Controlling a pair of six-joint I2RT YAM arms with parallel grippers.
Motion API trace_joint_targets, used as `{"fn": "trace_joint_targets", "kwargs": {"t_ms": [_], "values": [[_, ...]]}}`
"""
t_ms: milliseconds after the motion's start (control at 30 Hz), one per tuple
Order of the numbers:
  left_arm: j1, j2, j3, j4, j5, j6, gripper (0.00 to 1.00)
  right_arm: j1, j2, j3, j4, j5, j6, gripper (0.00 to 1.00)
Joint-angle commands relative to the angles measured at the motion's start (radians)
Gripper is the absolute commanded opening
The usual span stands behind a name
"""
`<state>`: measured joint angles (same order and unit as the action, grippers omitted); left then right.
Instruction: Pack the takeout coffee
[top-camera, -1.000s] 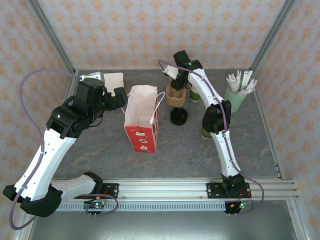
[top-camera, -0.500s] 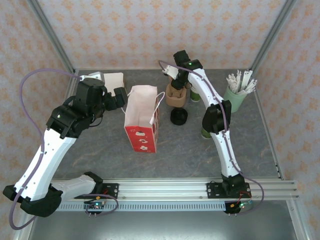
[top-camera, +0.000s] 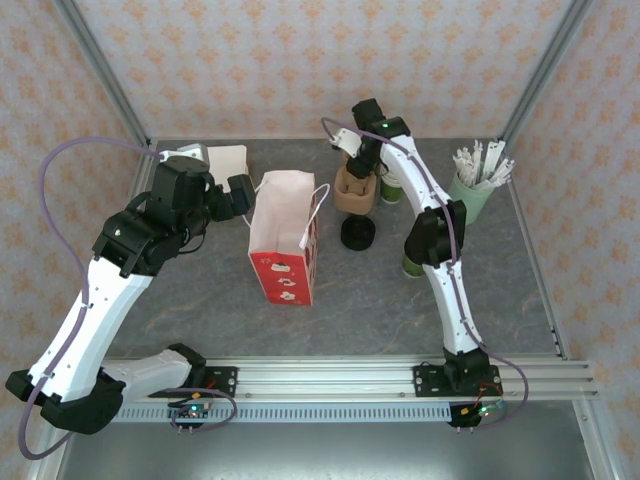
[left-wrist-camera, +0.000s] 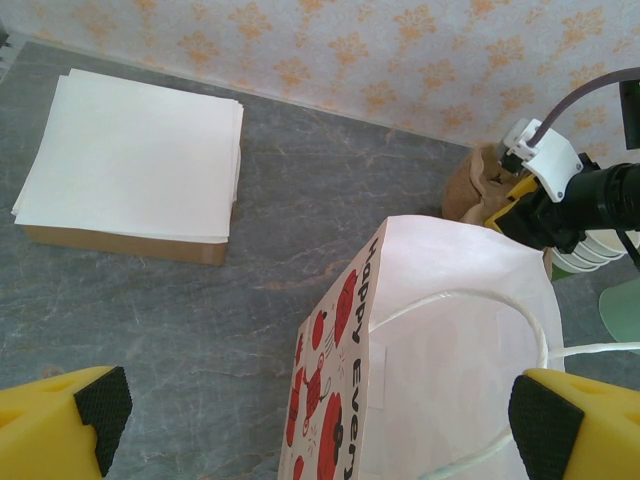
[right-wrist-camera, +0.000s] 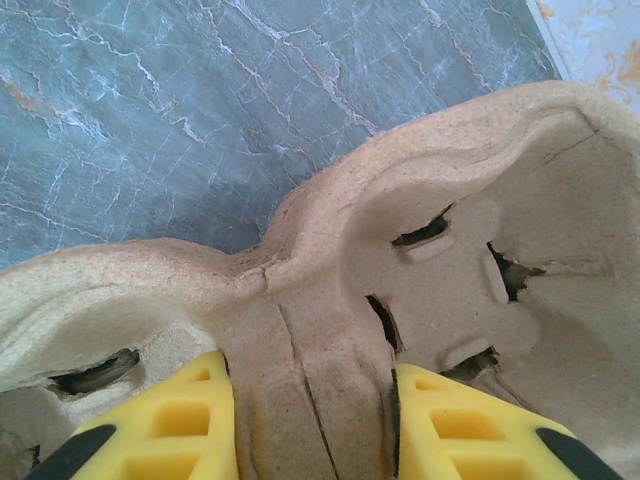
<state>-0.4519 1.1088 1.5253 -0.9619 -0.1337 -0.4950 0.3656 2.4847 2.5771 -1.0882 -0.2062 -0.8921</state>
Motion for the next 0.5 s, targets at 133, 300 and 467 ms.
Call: {"fn": "trace_joint_targets", "kwargs": {"t_ms": [133,300,467], "values": [[0.001,-0.012,0.026,-0.028,0.007,0.019,1.0,-0.008,-0.112,0.025,0.007,-0.052,-0.01,0.27],[0.002,-0.014,0.022,-0.026,0.008,0.018,1.0,-0.007,-0.109,0.01,0.002,-0.085,-0.016,0.28],[0.001,-0.015,0.021,-0.026,0.01,0.019,1.0,-0.007,-0.091,-0.004,-0.001,-0.073,-0.019,0.28]]}}
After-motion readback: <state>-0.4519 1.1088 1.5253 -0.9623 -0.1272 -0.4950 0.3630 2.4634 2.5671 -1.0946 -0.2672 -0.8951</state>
